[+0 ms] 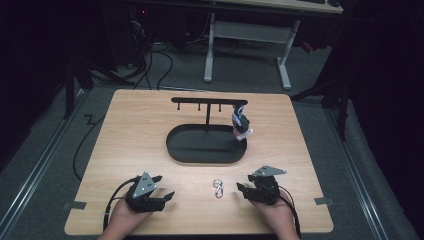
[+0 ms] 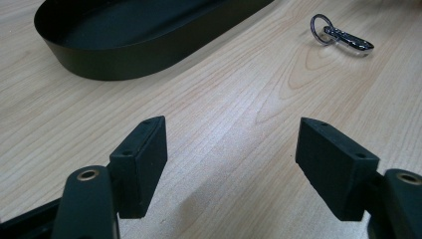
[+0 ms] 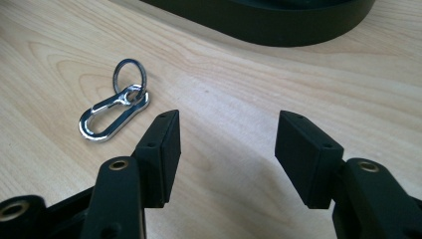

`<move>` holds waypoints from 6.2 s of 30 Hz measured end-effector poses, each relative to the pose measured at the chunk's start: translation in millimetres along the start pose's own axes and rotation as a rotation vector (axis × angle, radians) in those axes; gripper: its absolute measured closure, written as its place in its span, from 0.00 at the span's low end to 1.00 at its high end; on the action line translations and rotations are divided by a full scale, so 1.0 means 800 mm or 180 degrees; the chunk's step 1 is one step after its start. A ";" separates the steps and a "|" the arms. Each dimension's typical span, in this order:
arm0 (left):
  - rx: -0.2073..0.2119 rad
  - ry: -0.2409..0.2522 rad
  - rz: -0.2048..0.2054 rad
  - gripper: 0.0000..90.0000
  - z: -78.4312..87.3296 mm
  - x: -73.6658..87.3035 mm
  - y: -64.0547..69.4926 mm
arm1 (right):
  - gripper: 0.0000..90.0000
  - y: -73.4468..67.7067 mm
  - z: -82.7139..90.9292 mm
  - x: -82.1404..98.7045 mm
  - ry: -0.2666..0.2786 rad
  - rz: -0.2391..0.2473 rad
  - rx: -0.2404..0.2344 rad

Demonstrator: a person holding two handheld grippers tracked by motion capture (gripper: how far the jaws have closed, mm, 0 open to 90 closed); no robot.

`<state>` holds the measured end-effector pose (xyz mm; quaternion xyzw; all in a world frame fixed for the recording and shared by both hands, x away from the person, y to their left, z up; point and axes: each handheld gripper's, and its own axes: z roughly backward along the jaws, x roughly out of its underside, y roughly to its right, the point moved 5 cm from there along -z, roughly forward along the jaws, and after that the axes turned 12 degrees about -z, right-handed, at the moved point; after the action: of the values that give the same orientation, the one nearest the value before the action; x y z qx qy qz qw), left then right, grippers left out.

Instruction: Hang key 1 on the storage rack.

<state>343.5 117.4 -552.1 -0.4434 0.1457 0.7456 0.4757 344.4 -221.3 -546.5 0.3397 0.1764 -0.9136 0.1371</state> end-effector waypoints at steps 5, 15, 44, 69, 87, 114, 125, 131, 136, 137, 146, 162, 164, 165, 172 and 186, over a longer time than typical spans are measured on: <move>-0.0005 -0.0019 -0.0029 0.33 -0.003 -0.001 0.003 | 0.50 -0.005 0.000 0.013 0.0026 0.0117 -0.0073; -0.0047 -0.0103 -0.0009 0.33 0.005 0.010 0.004 | 0.47 -0.070 -0.023 0.010 0.0018 0.0376 -0.0394; -0.0007 -0.0005 -0.0038 0.33 0.012 0.003 0.006 | 0.91 0.026 0.017 0.031 0.0093 0.0268 0.0211; 0.0002 0.0026 -0.0095 0.33 0.009 -0.003 0.004 | 1.00 0.037 0.053 0.056 0.0051 -0.0030 0.0324; 0.0009 -0.0002 -0.0099 0.33 0.008 -0.001 0.006 | 0.73 0.053 0.068 0.049 -0.0327 -0.0109 0.0347; 0.0031 -0.0037 -0.0110 0.34 0.008 0.001 0.004 | 0.57 0.050 0.040 -0.006 -0.1590 0.0203 0.0425; 0.0014 -0.0038 -0.0123 0.34 0.009 0.001 0.005 | 0.70 0.047 0.018 -0.023 -0.1666 0.0147 0.0304; 0.0021 -0.0045 -0.0135 0.34 0.009 0.001 0.005 | 0.81 0.050 0.013 -0.026 -0.1659 -0.0016 0.0151; 0.0020 -0.0046 -0.0131 0.34 0.008 0.001 0.006 | 0.96 0.048 0.014 -0.024 -0.1636 -0.0050 -0.0007; 0.0020 -0.0047 -0.0129 0.34 0.008 0.001 0.006 | 0.98 0.047 0.014 -0.024 -0.1618 -0.0039 -0.0014; 0.0021 -0.0056 -0.0132 0.34 0.006 0.001 0.007 | 0.99 0.037 0.026 -0.026 -0.1524 0.0034 -0.0165; 0.0017 -0.0062 -0.0130 0.34 0.006 0.001 0.007 | 0.99 0.037 0.047 -0.029 -0.1341 0.0009 -0.0203; 0.0020 -0.0066 -0.0131 0.34 0.006 0.001 0.007 | 0.99 0.038 0.050 -0.030 -0.1311 0.0011 -0.0204; 0.0017 -0.0066 -0.0133 0.34 0.006 0.001 0.007 | 0.99 0.038 0.052 -0.031 -0.1294 0.0008 -0.0211; 0.0013 -0.0064 -0.0138 0.34 0.006 0.001 0.007 | 0.99 0.040 0.062 -0.041 -0.1223 -0.0003 -0.0196; -0.0020 -0.0015 -0.0129 0.34 0.008 0.000 0.004 | 0.99 0.029 0.062 -0.062 -0.1198 0.0029 -0.0181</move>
<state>337.3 119.8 -549.1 -0.4460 0.1332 0.7373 0.4897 361.0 -256.3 -483.6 0.1596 0.1719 -0.9550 0.1814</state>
